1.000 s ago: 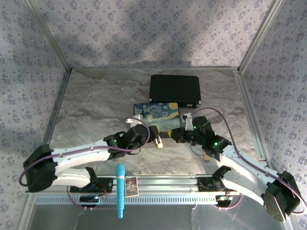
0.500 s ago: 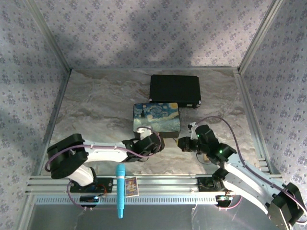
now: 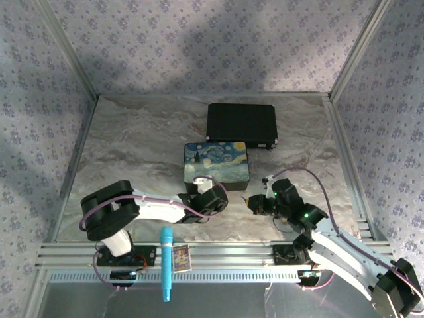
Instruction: Unlock the padlock with the key
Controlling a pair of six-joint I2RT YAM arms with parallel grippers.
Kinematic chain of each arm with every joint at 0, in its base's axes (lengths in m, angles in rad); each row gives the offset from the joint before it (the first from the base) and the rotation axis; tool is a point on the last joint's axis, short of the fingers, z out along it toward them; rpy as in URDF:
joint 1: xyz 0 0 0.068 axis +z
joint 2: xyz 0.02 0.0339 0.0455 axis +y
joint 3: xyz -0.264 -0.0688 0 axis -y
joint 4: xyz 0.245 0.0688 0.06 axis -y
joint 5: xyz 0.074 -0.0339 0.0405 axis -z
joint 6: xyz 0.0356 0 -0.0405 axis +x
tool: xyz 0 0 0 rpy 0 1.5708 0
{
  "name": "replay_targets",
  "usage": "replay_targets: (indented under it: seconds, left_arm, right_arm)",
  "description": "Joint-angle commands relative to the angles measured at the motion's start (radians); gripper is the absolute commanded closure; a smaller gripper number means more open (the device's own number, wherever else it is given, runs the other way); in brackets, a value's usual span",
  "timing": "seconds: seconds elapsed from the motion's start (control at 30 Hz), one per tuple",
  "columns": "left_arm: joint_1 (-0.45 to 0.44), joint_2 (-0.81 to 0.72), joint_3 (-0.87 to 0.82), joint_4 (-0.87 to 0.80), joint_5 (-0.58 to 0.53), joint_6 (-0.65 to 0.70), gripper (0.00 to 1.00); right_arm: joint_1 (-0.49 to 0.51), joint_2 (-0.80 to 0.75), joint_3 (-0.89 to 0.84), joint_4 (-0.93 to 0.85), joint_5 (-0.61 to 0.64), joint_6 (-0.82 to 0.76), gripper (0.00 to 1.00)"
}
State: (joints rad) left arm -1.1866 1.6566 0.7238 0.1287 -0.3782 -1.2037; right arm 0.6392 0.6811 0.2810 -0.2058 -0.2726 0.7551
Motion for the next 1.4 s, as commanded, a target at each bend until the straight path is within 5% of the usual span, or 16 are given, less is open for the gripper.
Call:
replay_targets:
  seconds: [0.0,0.7,0.97,1.37]
  left_arm:
    - [0.003,0.019,0.03,-0.003,-0.007,-0.002,0.56]
    - [0.011,0.031,0.053,-0.038,0.011,-0.031,0.85]
    - [0.079,-0.007,0.003,0.105,0.159,-0.208,0.93]
    - [0.111,-0.099,-0.07,0.209,0.145,-0.345,0.99]
  right_arm:
    - [0.002,-0.008,-0.016,0.02,0.015,0.023,1.0]
    - [0.028,0.107,-0.058,0.197,-0.034,0.122,1.0]
    - [-0.029,0.253,-0.101,0.419,-0.256,0.358,1.0]
    - [-0.17,0.577,-0.074,0.788,-0.577,0.439,1.0]
